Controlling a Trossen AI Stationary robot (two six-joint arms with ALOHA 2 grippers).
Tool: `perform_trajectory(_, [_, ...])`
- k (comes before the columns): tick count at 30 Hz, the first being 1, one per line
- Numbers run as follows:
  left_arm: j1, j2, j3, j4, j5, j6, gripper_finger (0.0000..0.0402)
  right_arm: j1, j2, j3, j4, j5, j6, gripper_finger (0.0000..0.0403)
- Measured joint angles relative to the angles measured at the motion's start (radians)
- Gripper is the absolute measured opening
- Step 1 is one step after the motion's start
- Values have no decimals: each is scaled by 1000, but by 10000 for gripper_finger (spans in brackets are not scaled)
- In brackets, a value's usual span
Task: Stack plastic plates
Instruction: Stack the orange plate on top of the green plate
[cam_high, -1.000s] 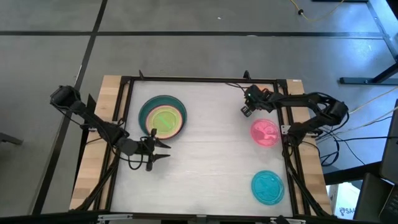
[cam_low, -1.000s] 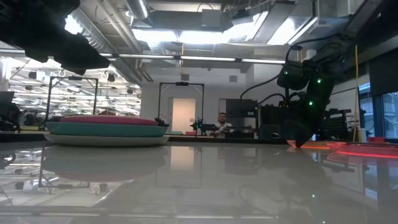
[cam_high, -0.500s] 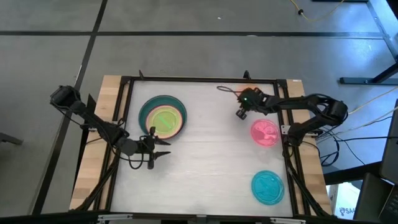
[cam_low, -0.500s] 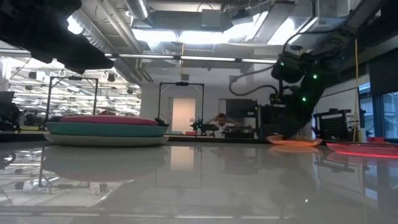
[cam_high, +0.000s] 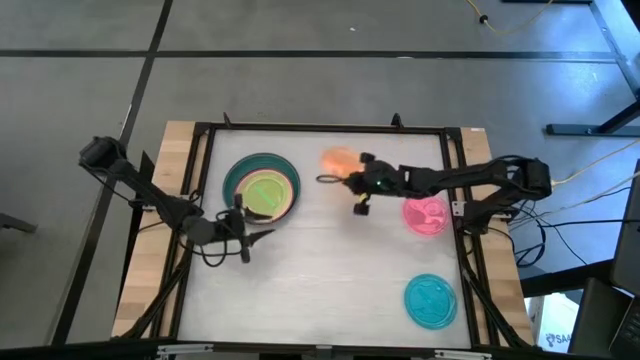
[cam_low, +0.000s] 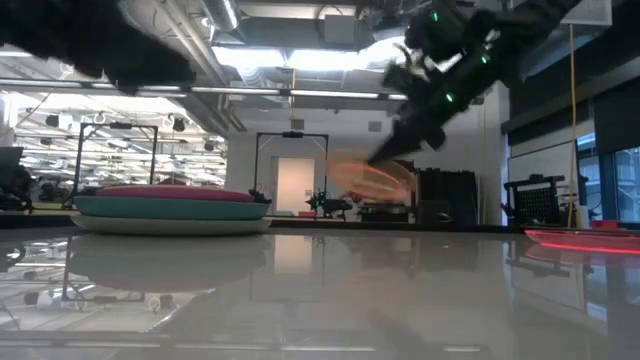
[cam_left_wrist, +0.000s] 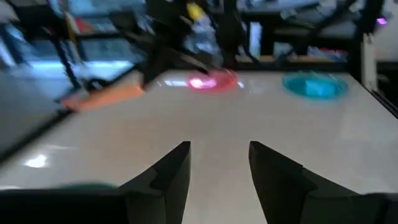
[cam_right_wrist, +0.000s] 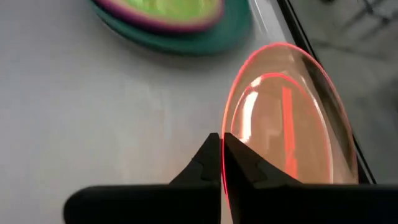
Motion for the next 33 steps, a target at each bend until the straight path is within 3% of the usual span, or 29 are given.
perform_trajectory(8, [0,-177,17,-34,-183,172,157,92,200,229,51,-35,-80,1])
perform_trajectory(15, [0,-194,17,-171,-172,70,157,116,407,463,54,-95,-136,1])
perform_trajectory(22, [0,-178,17,-183,-173,41,157,116,589,662,66,-146,-135,1])
perform_trajectory(33, [0,-178,17,-193,-313,8,157,114,642,724,65,-166,-128,1])
